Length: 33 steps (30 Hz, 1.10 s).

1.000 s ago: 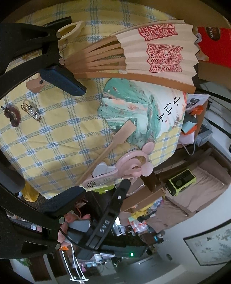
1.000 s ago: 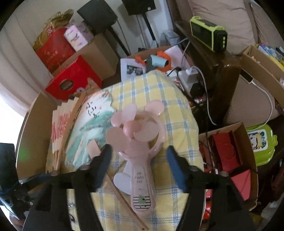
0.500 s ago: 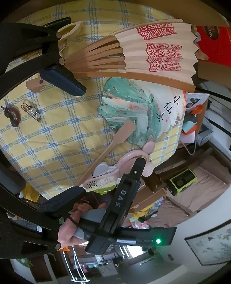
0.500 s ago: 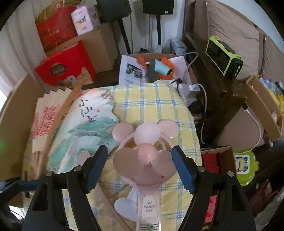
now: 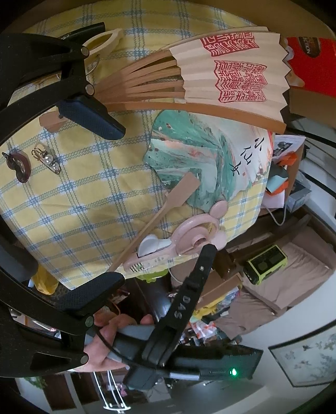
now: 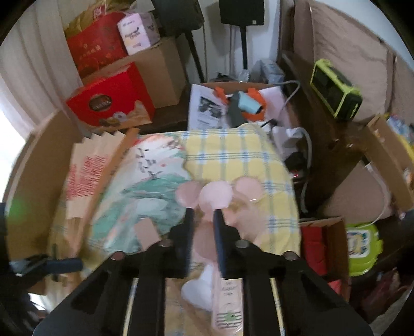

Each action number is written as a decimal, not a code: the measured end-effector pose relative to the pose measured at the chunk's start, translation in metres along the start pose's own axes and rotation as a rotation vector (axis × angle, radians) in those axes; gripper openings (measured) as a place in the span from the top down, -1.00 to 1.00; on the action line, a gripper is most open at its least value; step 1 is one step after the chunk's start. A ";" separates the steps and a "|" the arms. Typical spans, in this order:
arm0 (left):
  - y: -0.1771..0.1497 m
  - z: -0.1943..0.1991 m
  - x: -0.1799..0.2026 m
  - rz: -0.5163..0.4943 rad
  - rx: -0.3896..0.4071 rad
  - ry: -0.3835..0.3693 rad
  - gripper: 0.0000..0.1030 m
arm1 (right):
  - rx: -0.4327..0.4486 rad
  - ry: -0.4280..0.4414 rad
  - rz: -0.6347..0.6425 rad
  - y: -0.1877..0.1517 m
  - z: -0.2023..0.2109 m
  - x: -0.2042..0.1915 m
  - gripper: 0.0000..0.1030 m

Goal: Organize objects
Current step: 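Close the right tool on the pink mouse-ear fan's handle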

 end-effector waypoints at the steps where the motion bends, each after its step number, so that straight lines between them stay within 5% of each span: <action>1: 0.000 0.000 0.000 0.000 -0.001 0.001 -0.98 | 0.003 0.006 0.000 0.001 0.002 -0.001 0.76; 6: 0.001 -0.002 0.002 0.000 -0.009 0.001 -0.98 | -0.003 0.036 0.006 -0.002 0.014 -0.009 0.64; 9: 0.004 -0.004 0.003 0.006 -0.010 -0.003 -0.98 | 0.009 0.009 -0.009 -0.009 0.025 -0.003 -0.09; 10: 0.005 -0.005 0.003 0.009 -0.011 -0.008 -0.98 | 0.013 0.000 -0.015 -0.013 0.028 -0.001 -0.12; 15: 0.007 -0.013 0.015 -0.004 -0.024 -0.052 -0.96 | -0.007 0.007 -0.080 -0.034 0.034 0.021 -0.09; 26: 0.017 -0.035 0.054 -0.058 -0.050 -0.116 -0.68 | -0.035 0.169 -0.264 -0.067 0.025 0.058 0.49; 31: 0.024 -0.050 0.053 -0.009 -0.070 -0.145 -0.68 | -0.030 0.179 -0.238 -0.073 0.022 0.056 0.48; 33: 0.025 -0.052 0.051 0.003 -0.067 -0.146 -0.68 | -0.018 0.152 -0.210 -0.073 0.024 0.050 0.28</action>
Point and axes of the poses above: each gripper's, at about its wrist camera, not at the fingertips, and z roughly against the way its jaws point, x to its right, y to its top, the point moved 3 cm from there along -z, roughly the way its jaws point, and after that the axes turned 10 degrees about y, right-handed, at the moved point
